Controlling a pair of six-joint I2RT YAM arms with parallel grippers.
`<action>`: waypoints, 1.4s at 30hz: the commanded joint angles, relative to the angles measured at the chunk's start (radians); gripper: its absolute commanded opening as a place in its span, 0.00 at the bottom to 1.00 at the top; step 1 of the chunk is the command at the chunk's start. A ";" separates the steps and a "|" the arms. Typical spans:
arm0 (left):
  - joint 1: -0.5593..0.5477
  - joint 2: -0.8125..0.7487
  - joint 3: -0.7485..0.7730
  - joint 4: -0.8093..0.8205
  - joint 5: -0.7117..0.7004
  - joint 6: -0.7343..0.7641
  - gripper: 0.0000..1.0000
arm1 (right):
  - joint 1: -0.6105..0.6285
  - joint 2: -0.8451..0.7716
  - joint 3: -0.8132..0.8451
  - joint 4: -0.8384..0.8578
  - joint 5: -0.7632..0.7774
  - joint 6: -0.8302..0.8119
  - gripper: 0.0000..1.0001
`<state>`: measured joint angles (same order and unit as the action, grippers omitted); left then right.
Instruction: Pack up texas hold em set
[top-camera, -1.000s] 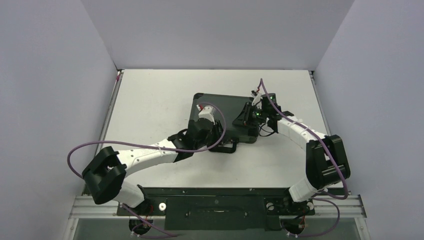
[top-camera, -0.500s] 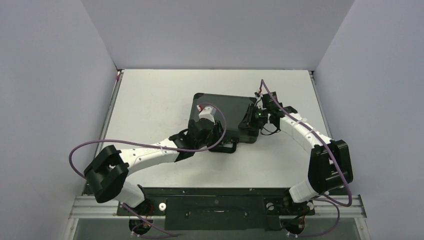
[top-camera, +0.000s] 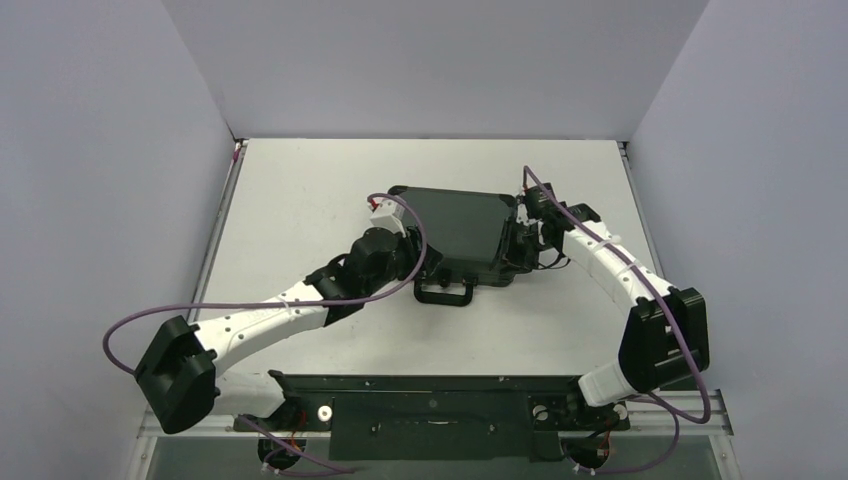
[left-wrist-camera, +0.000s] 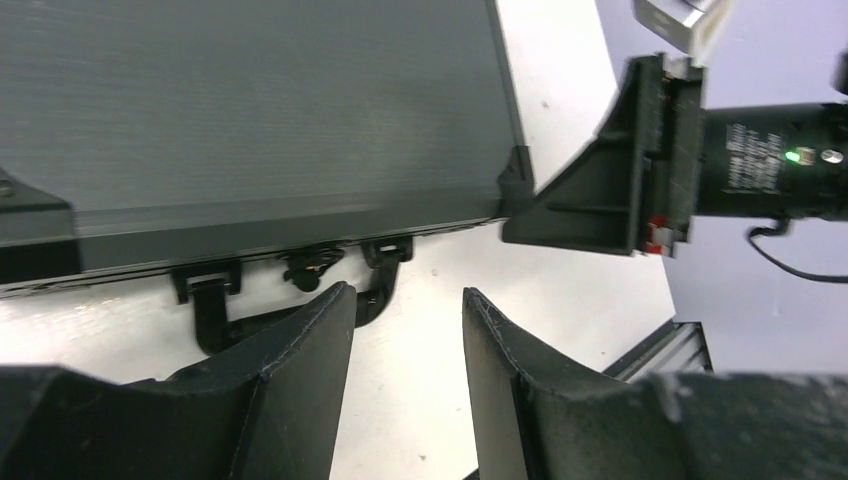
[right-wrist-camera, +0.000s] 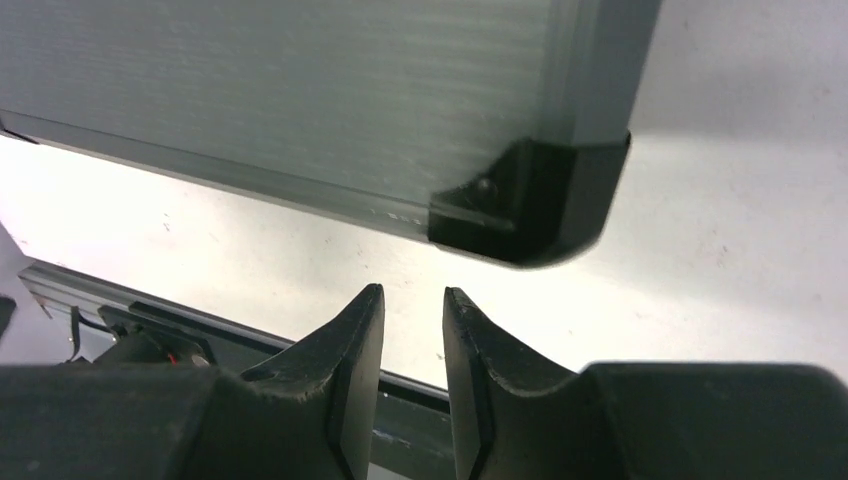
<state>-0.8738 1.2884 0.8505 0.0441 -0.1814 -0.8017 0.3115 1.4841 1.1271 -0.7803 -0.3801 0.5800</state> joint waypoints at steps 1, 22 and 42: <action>0.030 -0.026 -0.040 -0.006 0.036 0.045 0.42 | 0.008 -0.070 0.053 -0.102 0.063 -0.001 0.26; 0.015 0.281 -0.033 0.090 0.147 0.083 0.27 | 0.005 -0.390 -0.158 -0.141 0.121 0.065 0.31; 0.006 0.368 0.032 0.143 0.119 0.019 0.18 | -0.005 -0.430 -0.179 -0.179 0.135 0.022 0.31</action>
<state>-0.8597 1.6257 0.8207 0.1463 -0.0448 -0.7586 0.3145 1.0649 0.9398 -0.9459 -0.2687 0.6319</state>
